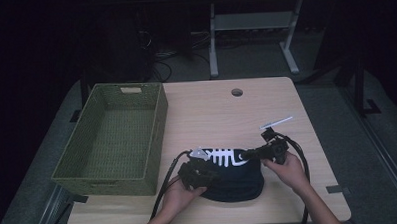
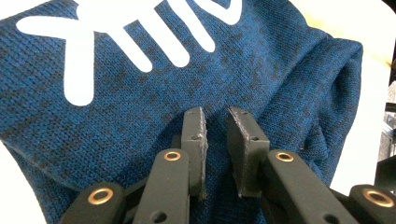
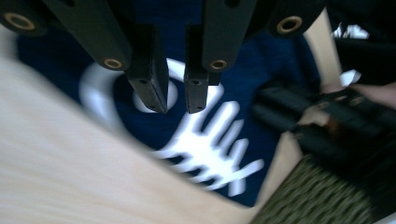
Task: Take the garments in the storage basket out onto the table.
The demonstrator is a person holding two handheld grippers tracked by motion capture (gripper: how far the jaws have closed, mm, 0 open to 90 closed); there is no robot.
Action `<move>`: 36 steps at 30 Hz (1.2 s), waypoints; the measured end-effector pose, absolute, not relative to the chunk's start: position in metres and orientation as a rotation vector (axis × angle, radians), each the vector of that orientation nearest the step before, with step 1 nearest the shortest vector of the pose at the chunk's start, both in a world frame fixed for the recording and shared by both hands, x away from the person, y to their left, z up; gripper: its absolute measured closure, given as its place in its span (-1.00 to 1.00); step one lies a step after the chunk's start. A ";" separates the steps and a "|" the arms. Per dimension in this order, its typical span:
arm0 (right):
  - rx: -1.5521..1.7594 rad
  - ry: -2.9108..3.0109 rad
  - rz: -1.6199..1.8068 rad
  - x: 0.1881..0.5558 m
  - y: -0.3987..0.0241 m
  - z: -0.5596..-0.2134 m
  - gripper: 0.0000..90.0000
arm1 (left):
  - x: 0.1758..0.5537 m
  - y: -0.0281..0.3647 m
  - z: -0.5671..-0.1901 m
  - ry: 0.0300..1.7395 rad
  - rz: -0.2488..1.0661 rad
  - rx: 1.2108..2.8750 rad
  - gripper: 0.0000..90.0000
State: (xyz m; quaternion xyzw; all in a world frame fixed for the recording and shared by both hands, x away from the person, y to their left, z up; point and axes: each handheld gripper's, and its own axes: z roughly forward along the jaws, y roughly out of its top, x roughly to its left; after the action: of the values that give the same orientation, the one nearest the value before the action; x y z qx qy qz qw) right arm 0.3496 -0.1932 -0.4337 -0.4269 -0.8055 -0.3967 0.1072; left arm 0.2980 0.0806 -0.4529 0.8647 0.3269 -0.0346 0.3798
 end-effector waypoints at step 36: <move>-1.081 -2.459 -1.058 0.317 -0.159 -0.462 0.85 | 0.356 0.085 -0.453 1.060 -0.020 2.113 0.62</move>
State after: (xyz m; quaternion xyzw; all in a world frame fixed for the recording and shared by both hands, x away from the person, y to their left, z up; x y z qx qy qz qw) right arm 0.3171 -0.1592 -0.4615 -0.3714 -0.8449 -0.3635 0.1268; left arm 0.3557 0.0846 -0.4532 0.8271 0.4151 -0.0077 0.3789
